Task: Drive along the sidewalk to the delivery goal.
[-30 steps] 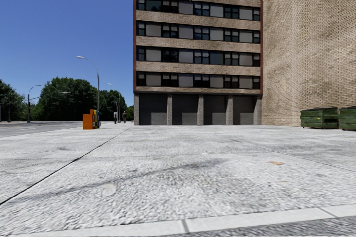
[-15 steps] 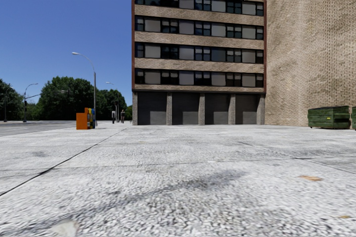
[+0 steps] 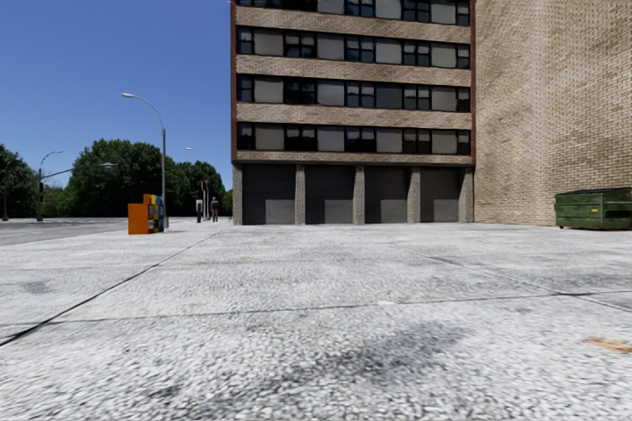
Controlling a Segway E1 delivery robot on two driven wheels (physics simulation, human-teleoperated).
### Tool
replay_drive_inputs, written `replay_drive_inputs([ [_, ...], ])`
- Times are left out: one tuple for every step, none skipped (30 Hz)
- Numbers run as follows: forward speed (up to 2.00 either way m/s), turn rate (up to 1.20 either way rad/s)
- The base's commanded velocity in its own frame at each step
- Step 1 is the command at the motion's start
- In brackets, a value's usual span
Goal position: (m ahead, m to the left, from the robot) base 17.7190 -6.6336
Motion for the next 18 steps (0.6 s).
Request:
replay_drive_inputs([
  [0.97,-0.10],
  [0.97,-0.11],
  [0.97,-0.11],
  [0.97,-0.12],
  [0.97,-0.14],
  [0.98,-0.14],
  [0.98,-0.14],
  [0.98,-0.16],
  [0.98,-0.18],
  [0.98,-0.21],
  [0.98,-0.25],
  [0.98,-0.25],
  [0.98,-0.27],
  [0.98,-0.27],
  [1.04,-0.28],
  [1.04,-0.28],
  [2.00,-0.28],
  [2.00,-0.30],
])
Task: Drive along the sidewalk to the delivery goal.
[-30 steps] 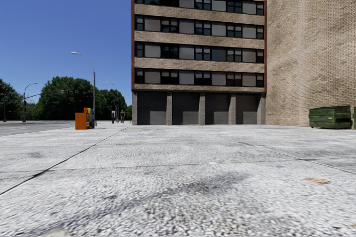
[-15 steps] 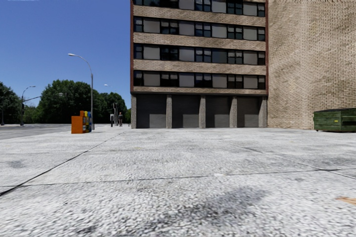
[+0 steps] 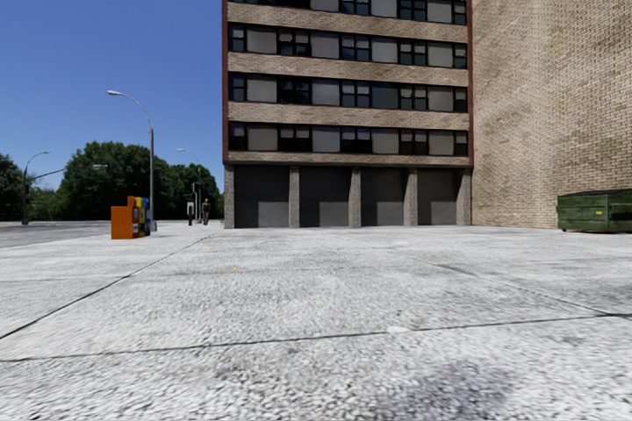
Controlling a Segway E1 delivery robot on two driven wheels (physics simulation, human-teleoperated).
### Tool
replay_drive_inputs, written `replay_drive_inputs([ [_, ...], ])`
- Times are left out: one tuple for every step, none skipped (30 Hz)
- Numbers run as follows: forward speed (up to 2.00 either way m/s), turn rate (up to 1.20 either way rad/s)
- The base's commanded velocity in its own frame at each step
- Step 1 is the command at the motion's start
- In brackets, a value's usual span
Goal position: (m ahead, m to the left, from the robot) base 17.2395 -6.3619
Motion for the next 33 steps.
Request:
replay_drive_inputs([
  [2.00,-0.33],
  [2.00,-0.33],
  [2.00,-0.34],
  [2.00,-0.36],
  [2.00,-0.36],
  [2.00,-0.36],
  [2.00,-0.36],
  [2.00,-0.37],
  [2.00,-0.37],
  [2.00,-0.37],
  [2.00,-0.37],
  [2.00,-0.37],
  [2.00,-0.37],
  [2.00,-0.37],
  [2.00,-0.37],
  [2.00,-0.37],
  [2.00,-0.37],
  [2.00,-0.38],
  [2.00,-0.38],
  [2.00,-0.38],
  [2.00,-0.38],
  [2.00,-0.38],
  [2.00,-0.38],
  [2.00,-0.38],
  [2.00,-0.38],
  [2.00,-0.38],
  [2.00,-0.38],
  [2.00,-0.38],
  [2.00,-0.38],
  [2.00,-0.38],
  [2.00,-0.38],
  [2.00,-0.38],
  [2.00,-0.38],
])
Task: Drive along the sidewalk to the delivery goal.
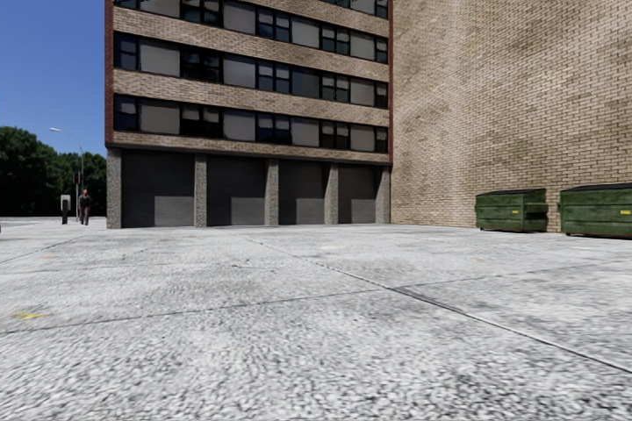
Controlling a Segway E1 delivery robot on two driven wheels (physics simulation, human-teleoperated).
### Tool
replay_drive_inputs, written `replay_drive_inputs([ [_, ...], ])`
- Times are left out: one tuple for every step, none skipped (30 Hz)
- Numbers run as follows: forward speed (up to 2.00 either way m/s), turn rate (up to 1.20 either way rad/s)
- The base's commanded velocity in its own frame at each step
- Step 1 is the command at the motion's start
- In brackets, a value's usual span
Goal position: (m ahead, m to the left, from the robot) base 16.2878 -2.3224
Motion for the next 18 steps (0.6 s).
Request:
replay_drive_inputs([
  [2.00,-0.38],
  [2.00,-0.38],
  [2.00,-0.38],
  [2.00,-0.38],
  [2.00,-0.38],
  [2.00,-0.23],
  [2.00,-0.23],
  [2.00,-0.02],
  [2.00,0.00],
  [2.00,0.00],
  [2.00,0.00],
  [2.00,0.00],
  [2.00,0.00],
  [2.00,0.00],
  [2.00,0.00],
  [2.00,0.00],
  [2.00,0.00],
  [2.00,0.00],
])
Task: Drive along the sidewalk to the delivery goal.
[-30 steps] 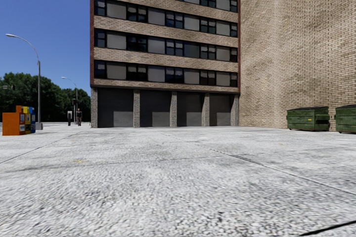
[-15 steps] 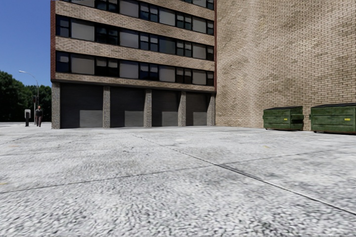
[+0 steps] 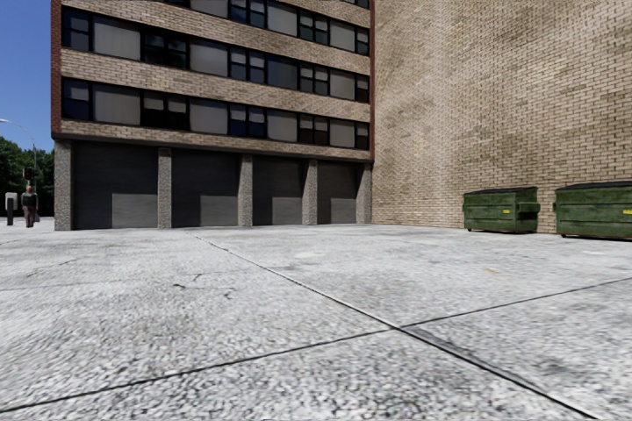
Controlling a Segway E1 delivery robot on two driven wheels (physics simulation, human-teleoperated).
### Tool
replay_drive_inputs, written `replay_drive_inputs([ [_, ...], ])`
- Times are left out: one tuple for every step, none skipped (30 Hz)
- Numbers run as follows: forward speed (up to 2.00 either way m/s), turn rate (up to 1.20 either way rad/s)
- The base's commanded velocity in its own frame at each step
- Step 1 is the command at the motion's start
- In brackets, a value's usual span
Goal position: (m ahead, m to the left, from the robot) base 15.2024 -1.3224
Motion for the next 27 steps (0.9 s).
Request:
replay_drive_inputs([
  [2.00,0.00],
  [2.00,0.00],
  [2.00,0.00],
  [2.00,0.00],
  [2.00,0.00],
  [2.00,0.00],
  [2.00,0.00],
  [2.00,0.00],
  [2.00,0.00],
  [2.00,0.00],
  [2.00,0.00],
  [2.00,0.00],
  [2.00,0.00],
  [2.00,0.00],
  [2.00,0.00],
  [2.00,0.00],
  [2.00,0.00],
  [2.00,0.00],
  [2.00,0.00],
  [2.00,0.00],
  [2.00,0.00],
  [2.00,0.00],
  [2.00,0.00],
  [2.00,0.00],
  [2.00,0.00],
  [2.00,0.00],
  [2.00,0.00],
])
